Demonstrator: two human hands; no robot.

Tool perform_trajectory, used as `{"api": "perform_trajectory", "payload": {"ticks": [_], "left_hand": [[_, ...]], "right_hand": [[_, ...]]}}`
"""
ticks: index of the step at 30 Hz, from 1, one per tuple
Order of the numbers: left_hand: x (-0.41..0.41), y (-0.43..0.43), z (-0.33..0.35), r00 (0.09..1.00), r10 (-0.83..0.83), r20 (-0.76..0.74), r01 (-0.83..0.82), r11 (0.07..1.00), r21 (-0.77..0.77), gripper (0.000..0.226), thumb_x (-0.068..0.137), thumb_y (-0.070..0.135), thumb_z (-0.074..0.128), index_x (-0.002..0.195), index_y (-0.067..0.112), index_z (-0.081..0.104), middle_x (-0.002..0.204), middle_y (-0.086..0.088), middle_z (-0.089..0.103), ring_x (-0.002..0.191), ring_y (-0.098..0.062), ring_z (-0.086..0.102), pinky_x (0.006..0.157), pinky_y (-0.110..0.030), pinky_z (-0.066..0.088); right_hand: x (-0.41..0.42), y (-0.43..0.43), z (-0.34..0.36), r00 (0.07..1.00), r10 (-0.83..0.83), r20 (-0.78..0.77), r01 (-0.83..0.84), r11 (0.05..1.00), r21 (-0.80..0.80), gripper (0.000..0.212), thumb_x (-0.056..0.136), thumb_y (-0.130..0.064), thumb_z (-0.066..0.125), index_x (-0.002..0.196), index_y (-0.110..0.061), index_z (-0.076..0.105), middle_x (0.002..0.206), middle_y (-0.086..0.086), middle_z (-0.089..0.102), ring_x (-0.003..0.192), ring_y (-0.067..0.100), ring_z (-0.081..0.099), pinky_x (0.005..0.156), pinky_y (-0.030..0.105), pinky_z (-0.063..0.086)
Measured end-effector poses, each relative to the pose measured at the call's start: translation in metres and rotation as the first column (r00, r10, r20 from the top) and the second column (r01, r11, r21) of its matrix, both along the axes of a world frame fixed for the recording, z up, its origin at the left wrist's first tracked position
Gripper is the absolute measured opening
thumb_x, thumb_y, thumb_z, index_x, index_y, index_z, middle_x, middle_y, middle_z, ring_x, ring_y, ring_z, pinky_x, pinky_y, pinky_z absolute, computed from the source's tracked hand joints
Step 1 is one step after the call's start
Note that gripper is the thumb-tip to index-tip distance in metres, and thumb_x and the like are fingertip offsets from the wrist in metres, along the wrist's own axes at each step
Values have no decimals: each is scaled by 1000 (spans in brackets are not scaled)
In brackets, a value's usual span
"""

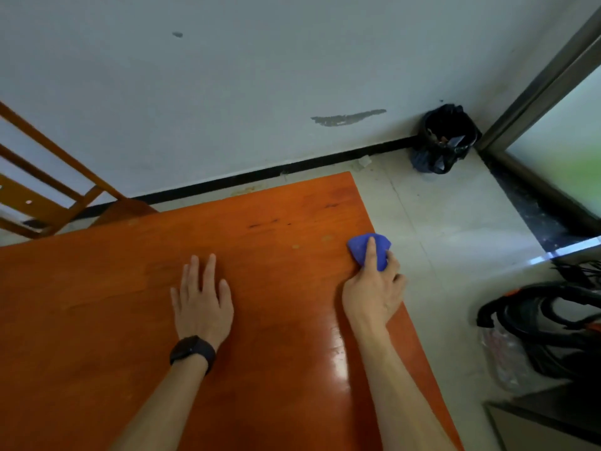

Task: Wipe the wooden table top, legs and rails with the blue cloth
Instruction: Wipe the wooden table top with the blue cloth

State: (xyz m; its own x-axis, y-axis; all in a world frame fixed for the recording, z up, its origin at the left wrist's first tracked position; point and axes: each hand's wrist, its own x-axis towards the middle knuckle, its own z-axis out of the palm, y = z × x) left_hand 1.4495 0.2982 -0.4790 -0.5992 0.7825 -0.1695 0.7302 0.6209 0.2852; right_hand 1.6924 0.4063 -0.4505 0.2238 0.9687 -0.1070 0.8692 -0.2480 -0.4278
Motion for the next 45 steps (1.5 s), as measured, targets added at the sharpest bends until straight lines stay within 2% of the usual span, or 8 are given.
{"api": "perform_trajectory", "payload": {"ticks": [4, 8, 14, 21, 23, 28, 35, 45], "left_hand": [[-3, -76, -5, 1000, -16, 21, 16, 1000, -15, 58, 99, 48, 20, 156, 37, 15, 165, 5, 4, 152, -16, 1, 122, -50, 6], [-57, -123, -5, 987, 160, -33, -160, 987, 1, 56, 102, 40, 26, 156, 33, 16, 165, 4, 9, 151, -16, 3, 121, -52, 8], [-94, -177, -17, 952, 304, -32, -305, 950, -64, 58, 102, 47, 12, 157, 31, 5, 165, 4, 0, 152, -16, -3, 122, -51, 0], [-98, -177, -15, 965, 262, 0, -262, 964, -53, 59, 101, 48, 9, 157, 33, 0, 164, 3, -8, 151, -18, -10, 122, -50, -3], [-97, -176, -11, 966, 256, 27, -255, 966, -54, 58, 102, 47, 12, 157, 32, 1, 164, 2, -6, 151, -18, -9, 122, -50, -3], [-112, -190, 1, 961, 274, 41, -276, 961, 31, 58, 101, 44, 14, 157, 27, 16, 164, 2, 12, 151, -18, 9, 121, -45, 7], [-162, -231, -12, 938, 345, -34, -346, 937, -44, 71, 93, 53, 1, 157, 23, 8, 164, 4, 3, 151, -13, 0, 122, -50, 5], [-160, -159, -15, 970, 245, 6, -245, 969, -20, 60, 101, 46, 4, 157, 26, -3, 162, 7, -11, 151, -14, -10, 121, -50, -4]], "right_hand": [[-75, -39, 16, 931, 364, 17, -359, 908, 217, 66, 84, -14, 56, 145, -32, 41, 147, 10, 39, 99, 32, 44, 80, 41, 42], [-173, -105, 3, 594, 804, 35, -795, 579, 184, 73, 80, -16, 58, 147, -35, 36, 147, 6, 39, 98, 30, 47, 75, 38, 44], [-232, -154, -11, 265, 961, 80, -964, 264, 33, 75, 82, -21, 59, 148, -39, 28, 148, 5, 33, 104, 33, 46, 80, 42, 45], [-112, -10, 2, 859, 451, 243, -460, 888, -24, 73, 84, -14, 49, 151, -34, 30, 152, 13, 30, 113, 43, 40, 95, 49, 38], [-118, -12, 15, 895, 398, 203, -398, 916, -43, 69, 89, -15, 50, 151, -34, 28, 153, 13, 25, 117, 43, 37, 100, 49, 35], [-240, -114, 0, 554, 820, 146, -828, 523, 204, 56, 89, -21, 54, 143, -31, 45, 143, 11, 44, 99, 35, 49, 85, 44, 46], [-355, -189, -18, 82, 979, 187, -995, 70, 70, 69, 89, -24, 54, 149, -43, 24, 156, 1, 23, 117, 35, 39, 91, 45, 39], [-230, -16, -9, 704, 660, 263, -678, 734, -26, 64, 94, -21, 45, 151, -39, 23, 156, 9, 24, 116, 41, 37, 100, 48, 35]]}}
